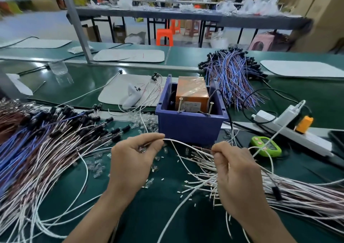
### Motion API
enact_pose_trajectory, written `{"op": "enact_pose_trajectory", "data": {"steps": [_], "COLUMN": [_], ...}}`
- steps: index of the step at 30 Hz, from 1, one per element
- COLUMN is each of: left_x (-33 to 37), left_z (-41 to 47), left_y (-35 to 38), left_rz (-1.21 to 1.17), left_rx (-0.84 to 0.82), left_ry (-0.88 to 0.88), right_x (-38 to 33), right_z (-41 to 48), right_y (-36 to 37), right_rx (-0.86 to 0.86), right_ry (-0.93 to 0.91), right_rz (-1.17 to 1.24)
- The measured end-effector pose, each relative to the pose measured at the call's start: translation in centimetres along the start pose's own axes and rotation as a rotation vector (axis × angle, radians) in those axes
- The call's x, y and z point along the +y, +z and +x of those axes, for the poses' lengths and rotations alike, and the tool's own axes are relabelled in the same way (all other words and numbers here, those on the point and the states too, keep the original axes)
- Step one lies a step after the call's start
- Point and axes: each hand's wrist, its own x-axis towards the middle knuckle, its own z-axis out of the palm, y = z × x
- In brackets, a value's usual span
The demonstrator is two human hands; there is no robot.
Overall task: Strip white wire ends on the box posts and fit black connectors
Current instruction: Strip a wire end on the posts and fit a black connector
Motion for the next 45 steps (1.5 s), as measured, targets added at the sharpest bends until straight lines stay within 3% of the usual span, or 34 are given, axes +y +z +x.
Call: {"op": "enact_pose_trajectory", "data": {"steps": [3,5,9,11,18,22,25,32,38,45], "left_x": [0.4,0.3,0.2,0.4,0.8,0.2,-0.1,-0.5,0.3,1.2], "left_z": [0.7,1.0,0.8,1.0,1.2,1.4,1.5,2.0,0.9,0.8], "left_y": [0.2,-0.3,-0.7,-0.7,-0.1,-0.8,-1.3,-1.3,-0.7,-0.4], "left_rz": [-0.494,-0.833,-1.054,-1.023,-0.615,-0.283,-0.162,-0.264,-0.303,-0.405], "left_rx": [0.019,-0.061,-0.288,-0.281,0.073,0.084,0.08,0.121,-0.081,-0.093], "left_ry": [-0.296,-0.444,-0.557,-0.555,-0.485,-0.358,-0.314,-0.313,-0.266,-0.265], "right_x": [0.1,0.2,0.5,0.6,0.4,0.5,1.0,1.7,1.5,0.8], "right_z": [0.0,-0.1,-0.5,-0.5,-0.3,-0.3,-0.2,0.5,0.2,0.0], "right_y": [0.3,0.4,0.9,1.0,0.8,0.6,0.5,0.2,0.3,0.2], "right_rx": [-0.032,-0.053,-0.112,-0.136,-0.176,-0.173,-0.145,-0.095,-0.108,-0.221], "right_ry": [0.058,0.107,0.188,0.213,0.235,0.234,0.253,0.268,0.23,0.188], "right_rz": [0.001,0.01,0.029,0.034,0.096,0.096,0.111,0.161,0.172,0.151]}}
